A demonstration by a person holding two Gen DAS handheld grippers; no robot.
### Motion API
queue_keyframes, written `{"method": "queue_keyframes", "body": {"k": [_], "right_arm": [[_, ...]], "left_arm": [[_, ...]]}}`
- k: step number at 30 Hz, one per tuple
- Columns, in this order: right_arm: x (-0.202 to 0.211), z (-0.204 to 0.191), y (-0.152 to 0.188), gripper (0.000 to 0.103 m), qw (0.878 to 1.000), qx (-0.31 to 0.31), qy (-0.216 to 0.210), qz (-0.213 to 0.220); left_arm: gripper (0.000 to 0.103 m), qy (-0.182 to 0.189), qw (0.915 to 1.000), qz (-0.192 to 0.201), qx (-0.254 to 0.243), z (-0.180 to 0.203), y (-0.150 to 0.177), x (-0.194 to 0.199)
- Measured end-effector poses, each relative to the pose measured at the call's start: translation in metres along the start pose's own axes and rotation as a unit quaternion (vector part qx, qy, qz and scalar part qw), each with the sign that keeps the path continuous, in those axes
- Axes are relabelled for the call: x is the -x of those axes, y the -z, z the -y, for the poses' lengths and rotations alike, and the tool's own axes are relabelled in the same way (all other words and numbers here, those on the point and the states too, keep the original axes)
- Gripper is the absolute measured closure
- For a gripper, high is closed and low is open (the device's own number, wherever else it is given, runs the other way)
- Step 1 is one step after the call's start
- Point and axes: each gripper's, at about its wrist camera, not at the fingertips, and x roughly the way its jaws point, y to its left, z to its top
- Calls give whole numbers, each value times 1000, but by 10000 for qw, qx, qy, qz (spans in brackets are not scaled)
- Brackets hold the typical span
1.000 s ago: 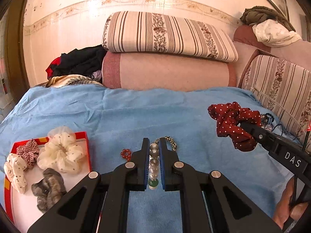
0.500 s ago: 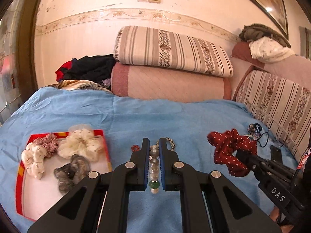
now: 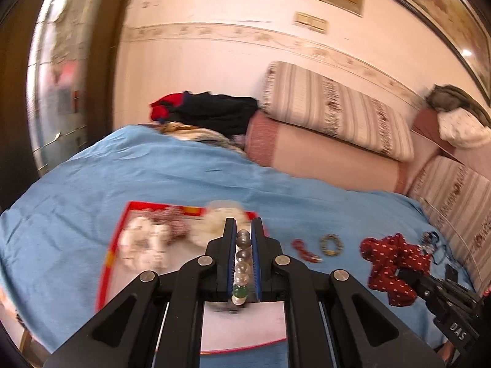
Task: Organize jewelry
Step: 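Carry the pearl bracelet and red polka-dot scrunchie over the tray with both tools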
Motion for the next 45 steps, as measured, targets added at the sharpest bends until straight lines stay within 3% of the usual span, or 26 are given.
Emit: {"method": "queue_keyframes", "body": {"k": [7,14,30,45], "right_arm": [[-35,-44,3,95,9983,149,-461,-319],[-75,-81,20,95,9946,377,-663,-710],[-129,-104,51,95,9865,698,-681,-1317],[-153,-92,67,94,9836,528,-534,-1640]], "left_arm": [[94,-514,9979,-196,342,-66,12,-9],[94,-840,9933,-615,505,-96,32,-30],[94,-1043,9889,-986,393,-96,49,-54],[94,-1219,9856,-1149,210,-89,57,-69]]}}
